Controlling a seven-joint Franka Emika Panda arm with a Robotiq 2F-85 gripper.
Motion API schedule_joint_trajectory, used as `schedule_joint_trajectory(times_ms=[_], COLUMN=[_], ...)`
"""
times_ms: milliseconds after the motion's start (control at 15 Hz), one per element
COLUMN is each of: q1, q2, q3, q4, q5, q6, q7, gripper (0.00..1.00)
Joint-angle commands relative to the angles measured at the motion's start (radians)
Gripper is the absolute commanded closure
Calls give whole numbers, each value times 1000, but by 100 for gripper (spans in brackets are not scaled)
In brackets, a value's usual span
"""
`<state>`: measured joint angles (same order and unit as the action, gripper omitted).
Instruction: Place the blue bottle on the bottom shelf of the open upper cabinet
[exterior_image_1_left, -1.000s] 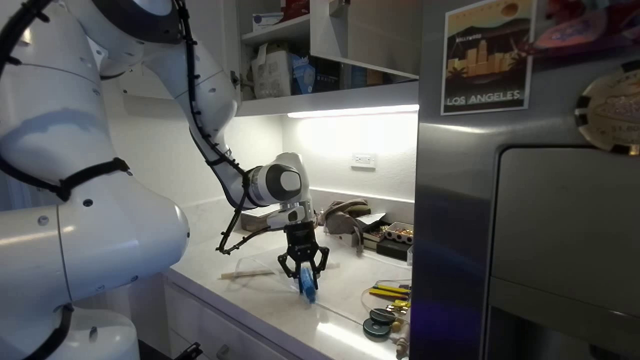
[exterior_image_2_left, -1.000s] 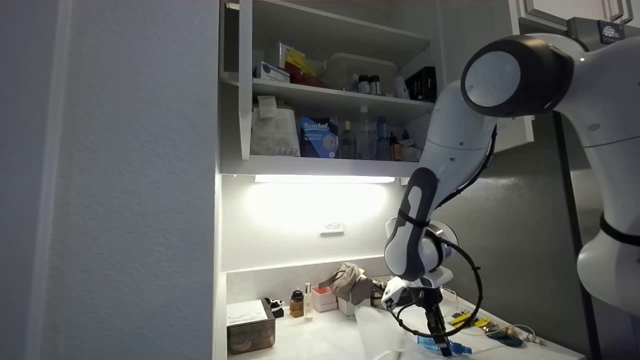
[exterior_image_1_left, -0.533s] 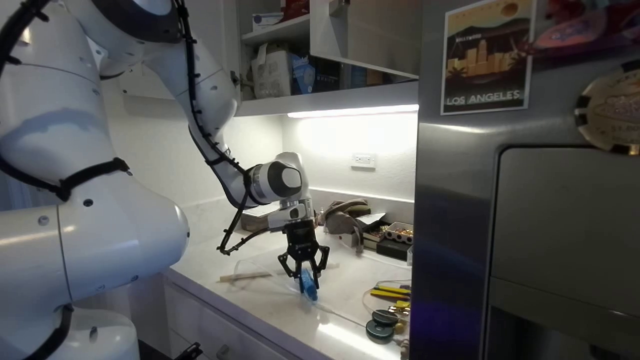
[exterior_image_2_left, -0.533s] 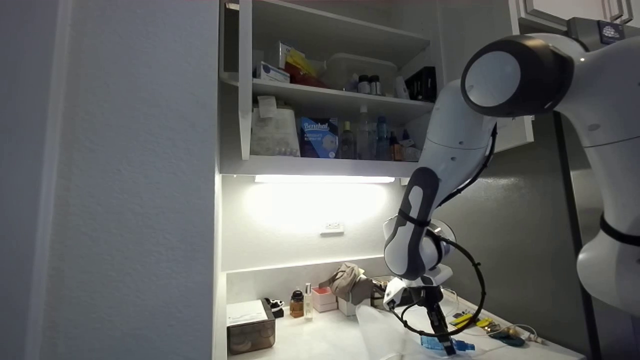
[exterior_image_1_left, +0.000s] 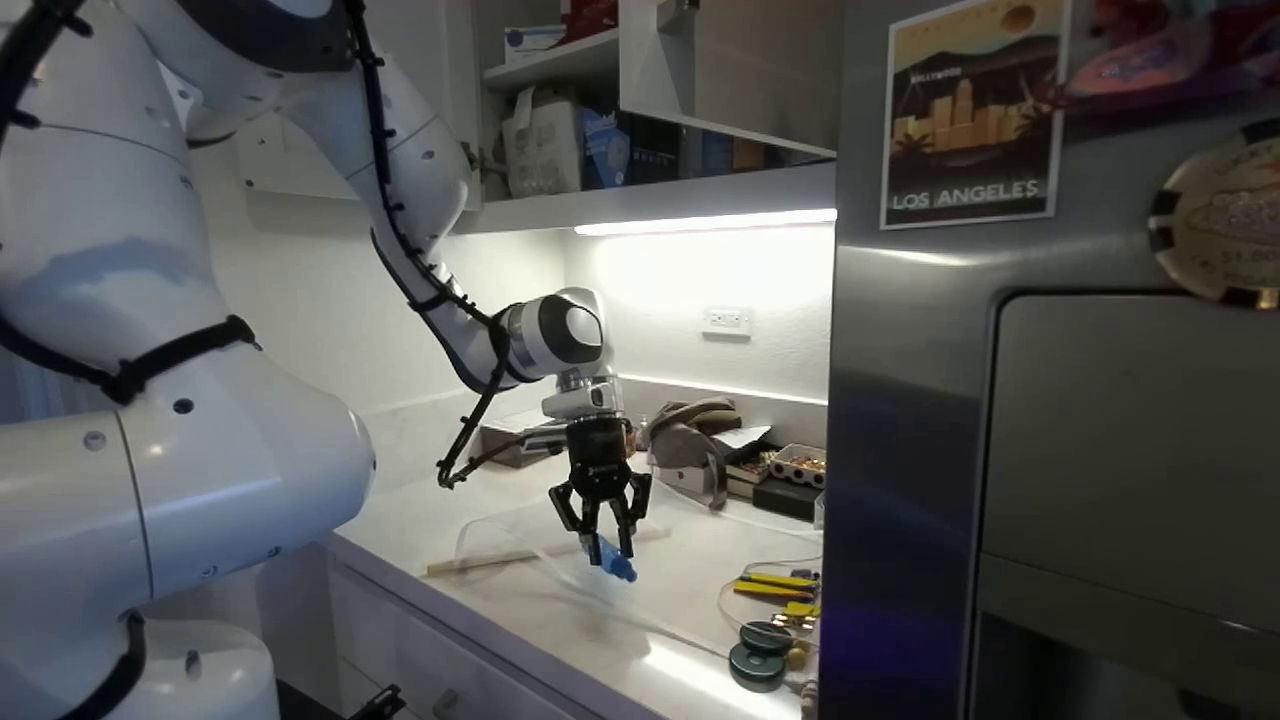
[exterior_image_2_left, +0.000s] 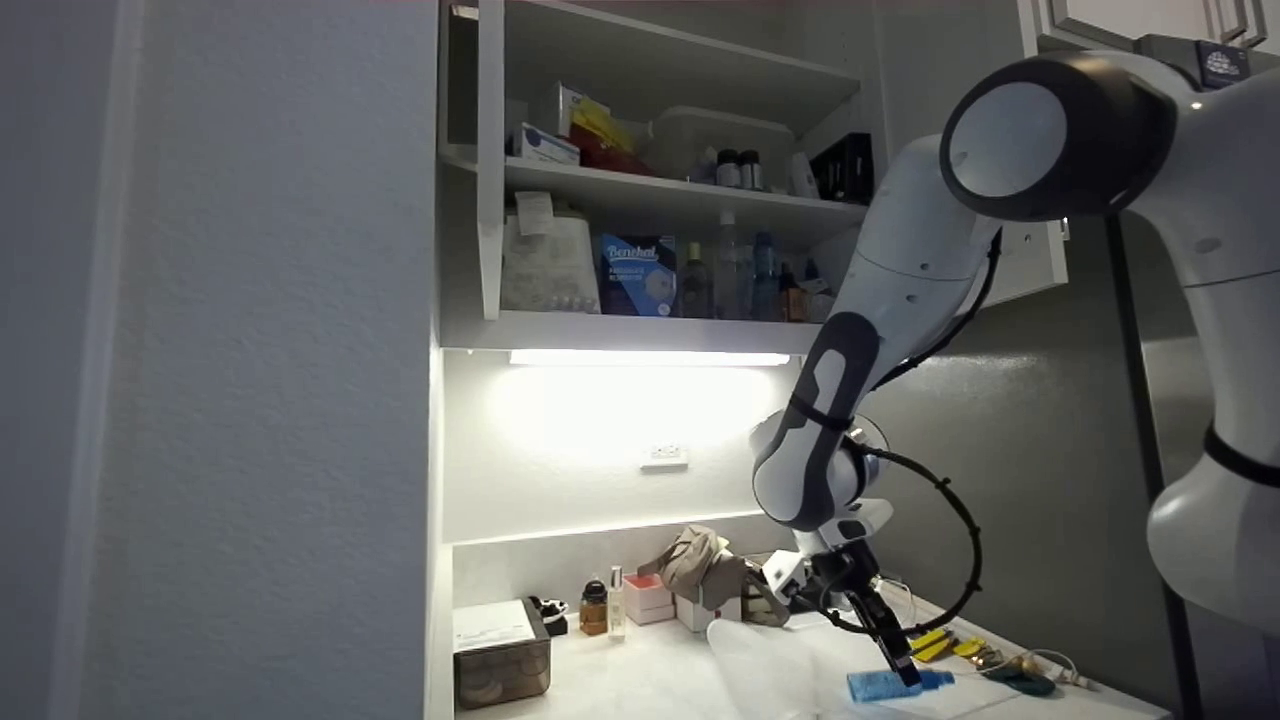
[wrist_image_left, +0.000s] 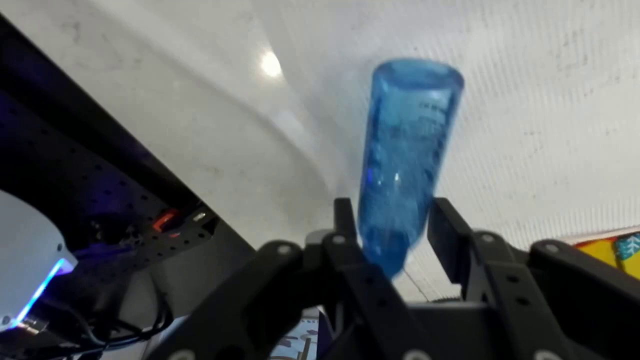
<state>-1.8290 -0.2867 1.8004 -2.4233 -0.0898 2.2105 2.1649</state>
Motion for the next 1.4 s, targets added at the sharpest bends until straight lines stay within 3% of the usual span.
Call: schedule_joint_trajectory(times_ms=[0,200,267,1333], q1=[23,33,36,34], q2=[21,19,17,14], q3=[-4,-3,0,1], q4=[33,42,40,-54], q5=[-26,-25,-20,5], q6=[-89,-124,-123,31], q7=[-42,-58,-61,-34], gripper=[23,1,0,0])
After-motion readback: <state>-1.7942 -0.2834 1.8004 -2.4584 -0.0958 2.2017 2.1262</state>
